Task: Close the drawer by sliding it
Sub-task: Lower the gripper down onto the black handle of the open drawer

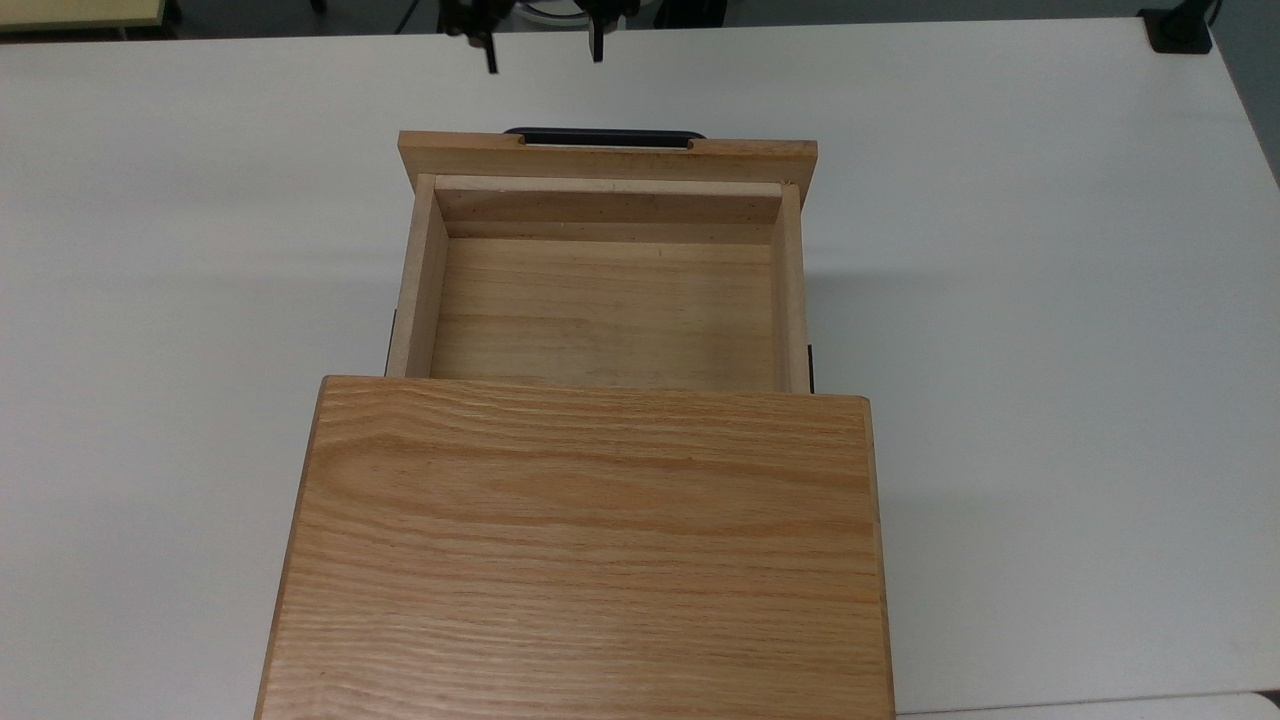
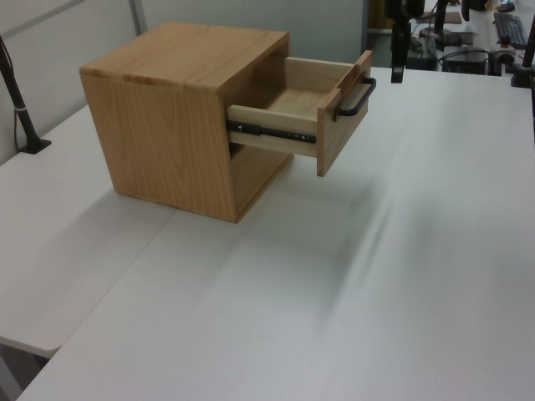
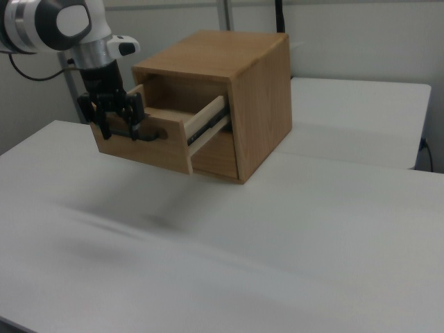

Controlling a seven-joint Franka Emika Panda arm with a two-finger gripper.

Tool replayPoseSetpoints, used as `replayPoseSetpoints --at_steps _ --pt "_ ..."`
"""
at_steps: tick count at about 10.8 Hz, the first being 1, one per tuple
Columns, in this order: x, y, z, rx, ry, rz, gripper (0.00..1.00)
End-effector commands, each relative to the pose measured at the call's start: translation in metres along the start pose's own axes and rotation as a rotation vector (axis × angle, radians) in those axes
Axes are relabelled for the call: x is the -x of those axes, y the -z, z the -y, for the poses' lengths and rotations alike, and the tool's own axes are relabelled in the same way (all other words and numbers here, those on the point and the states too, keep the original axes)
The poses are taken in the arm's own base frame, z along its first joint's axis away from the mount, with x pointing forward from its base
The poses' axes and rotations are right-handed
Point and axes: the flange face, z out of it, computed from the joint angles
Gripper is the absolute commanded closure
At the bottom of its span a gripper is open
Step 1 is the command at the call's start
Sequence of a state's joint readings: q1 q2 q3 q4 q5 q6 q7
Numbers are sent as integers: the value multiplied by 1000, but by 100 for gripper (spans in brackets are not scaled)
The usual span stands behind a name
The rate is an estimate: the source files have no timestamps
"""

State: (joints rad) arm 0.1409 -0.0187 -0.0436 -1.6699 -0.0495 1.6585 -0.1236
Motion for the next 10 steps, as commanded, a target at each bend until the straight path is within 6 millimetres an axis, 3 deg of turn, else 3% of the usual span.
replayPoseSetpoints --at_steps 1,3,7,10 --pt "-5 -20 23 6 -107 41 68" --pt "-21 -35 36 5 -174 -1 82" --pt "-47 -43 34 -11 -361 -111 82" --pt "-68 -30 27 -27 -474 -231 82"
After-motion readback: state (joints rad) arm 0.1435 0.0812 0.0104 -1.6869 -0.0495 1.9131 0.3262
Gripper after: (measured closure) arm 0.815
